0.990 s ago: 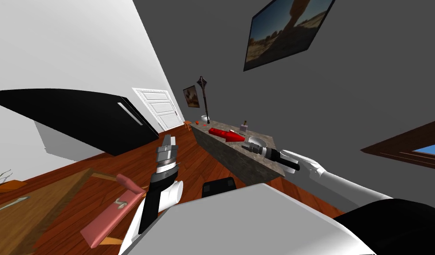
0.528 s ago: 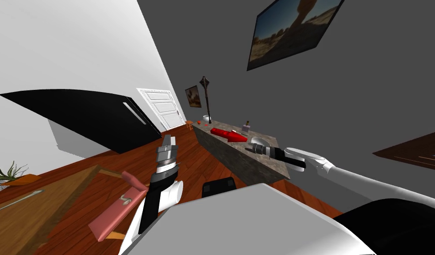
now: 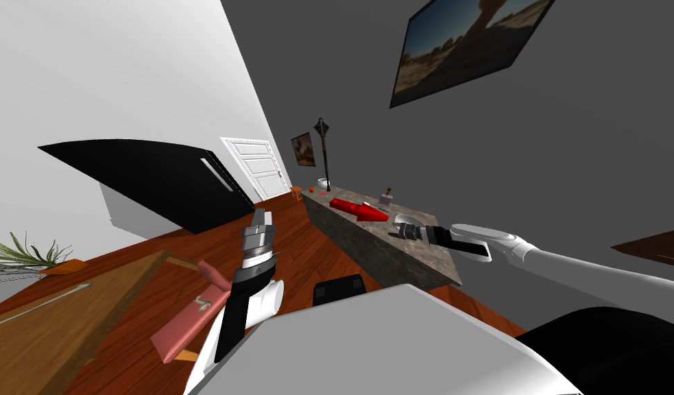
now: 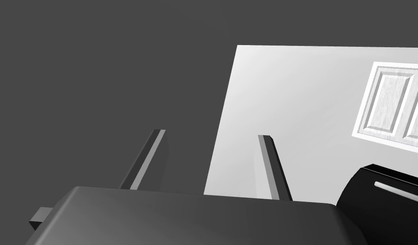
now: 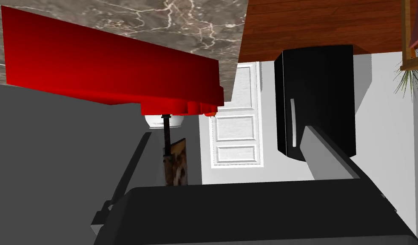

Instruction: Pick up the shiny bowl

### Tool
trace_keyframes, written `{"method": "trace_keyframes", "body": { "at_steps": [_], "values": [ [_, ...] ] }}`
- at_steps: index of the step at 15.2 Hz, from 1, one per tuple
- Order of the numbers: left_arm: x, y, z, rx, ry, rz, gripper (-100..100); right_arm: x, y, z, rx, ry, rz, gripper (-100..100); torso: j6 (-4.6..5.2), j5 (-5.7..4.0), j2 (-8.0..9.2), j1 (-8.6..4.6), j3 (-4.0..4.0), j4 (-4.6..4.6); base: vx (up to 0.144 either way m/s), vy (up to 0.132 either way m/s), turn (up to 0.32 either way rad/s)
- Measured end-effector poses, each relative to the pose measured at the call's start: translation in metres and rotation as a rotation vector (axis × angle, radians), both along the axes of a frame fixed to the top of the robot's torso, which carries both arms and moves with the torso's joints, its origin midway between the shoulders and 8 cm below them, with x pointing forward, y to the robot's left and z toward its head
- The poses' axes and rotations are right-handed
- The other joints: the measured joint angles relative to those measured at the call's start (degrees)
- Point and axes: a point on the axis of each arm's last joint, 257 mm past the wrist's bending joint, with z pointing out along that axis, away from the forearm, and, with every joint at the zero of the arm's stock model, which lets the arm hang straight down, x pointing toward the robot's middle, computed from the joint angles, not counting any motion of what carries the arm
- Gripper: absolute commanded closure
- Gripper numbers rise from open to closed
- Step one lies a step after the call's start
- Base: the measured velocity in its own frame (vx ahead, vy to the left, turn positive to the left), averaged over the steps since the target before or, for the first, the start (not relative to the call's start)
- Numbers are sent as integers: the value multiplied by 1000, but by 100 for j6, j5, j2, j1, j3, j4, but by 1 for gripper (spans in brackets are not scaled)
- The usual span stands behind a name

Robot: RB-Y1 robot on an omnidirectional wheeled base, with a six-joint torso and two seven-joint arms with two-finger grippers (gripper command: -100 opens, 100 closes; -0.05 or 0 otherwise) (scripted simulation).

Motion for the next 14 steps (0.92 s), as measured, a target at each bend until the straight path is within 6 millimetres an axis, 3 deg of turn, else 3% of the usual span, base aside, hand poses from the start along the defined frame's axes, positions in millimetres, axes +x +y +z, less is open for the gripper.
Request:
{"method": "trace_keyframes", "body": {
  "at_steps": [12, 14],
  "values": [
    [0, 0, 0, 0, 0, 0, 0, -38, -107, -18, -361, 169, 45, -100, 0, -2, -6, -5, -3, -2, 39, 28, 63],
    [0, 0, 0, 0, 0, 0, 0, -53, -126, -20, -414, 211, 52, -100, 1, -1, -7, -5, -4, -2, 46, 19, 77]
  ]
}}
